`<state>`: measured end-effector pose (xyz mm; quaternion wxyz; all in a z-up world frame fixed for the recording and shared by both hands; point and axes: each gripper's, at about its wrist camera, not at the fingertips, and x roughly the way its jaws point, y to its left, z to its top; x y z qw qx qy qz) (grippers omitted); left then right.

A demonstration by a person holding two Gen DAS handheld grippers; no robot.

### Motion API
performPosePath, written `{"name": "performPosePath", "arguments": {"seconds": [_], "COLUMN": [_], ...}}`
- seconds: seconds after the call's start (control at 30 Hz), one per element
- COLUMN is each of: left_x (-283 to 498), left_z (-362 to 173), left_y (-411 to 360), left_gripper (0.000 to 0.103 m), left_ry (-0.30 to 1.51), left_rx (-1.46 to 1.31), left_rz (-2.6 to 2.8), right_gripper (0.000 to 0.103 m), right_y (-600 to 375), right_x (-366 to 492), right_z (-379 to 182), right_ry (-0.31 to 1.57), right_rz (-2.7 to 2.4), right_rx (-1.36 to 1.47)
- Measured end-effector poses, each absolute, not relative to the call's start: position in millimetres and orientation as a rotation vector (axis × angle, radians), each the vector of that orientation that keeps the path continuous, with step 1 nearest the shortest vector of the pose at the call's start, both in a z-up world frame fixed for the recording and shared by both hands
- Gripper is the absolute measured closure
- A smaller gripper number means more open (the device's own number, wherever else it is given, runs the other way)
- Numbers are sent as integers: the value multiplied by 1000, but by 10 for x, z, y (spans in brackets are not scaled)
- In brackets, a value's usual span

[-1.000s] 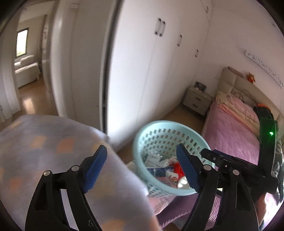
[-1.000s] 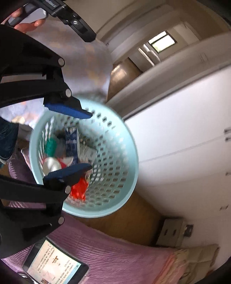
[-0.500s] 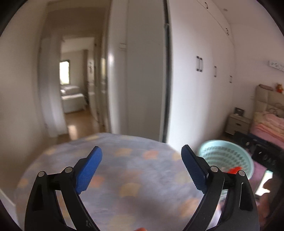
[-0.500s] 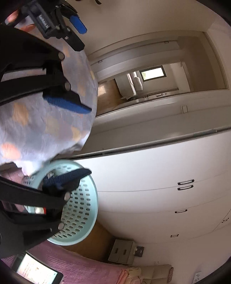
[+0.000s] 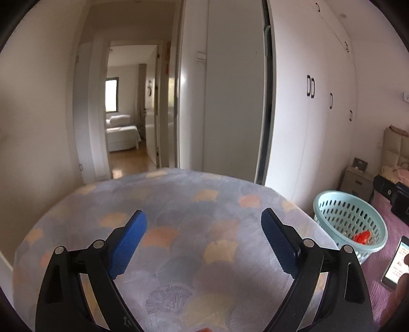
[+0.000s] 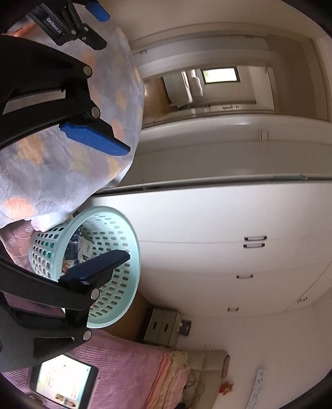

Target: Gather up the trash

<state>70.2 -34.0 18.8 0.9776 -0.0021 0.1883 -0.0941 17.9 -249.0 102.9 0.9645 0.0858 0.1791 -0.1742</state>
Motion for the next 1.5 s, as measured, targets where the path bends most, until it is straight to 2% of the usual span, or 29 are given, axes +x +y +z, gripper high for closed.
{"name": "performPosePath", "arguments": {"seconds": [0.93,1.5], "left_x": [755,785], "left_z": [-4,-18], "left_y": [-324,-298], "left_gripper": [14,14], "left_ry": [463,485], "left_rx": [16,2], "left_rz": [-188,-190], "right_gripper": [30,31], "right_y": [-2712,-2569], "right_x": [148,202], "right_z": [950,887], "right_ry": [384,390], "right_rz": [-427,-492], "right_rx": [219,134]}}
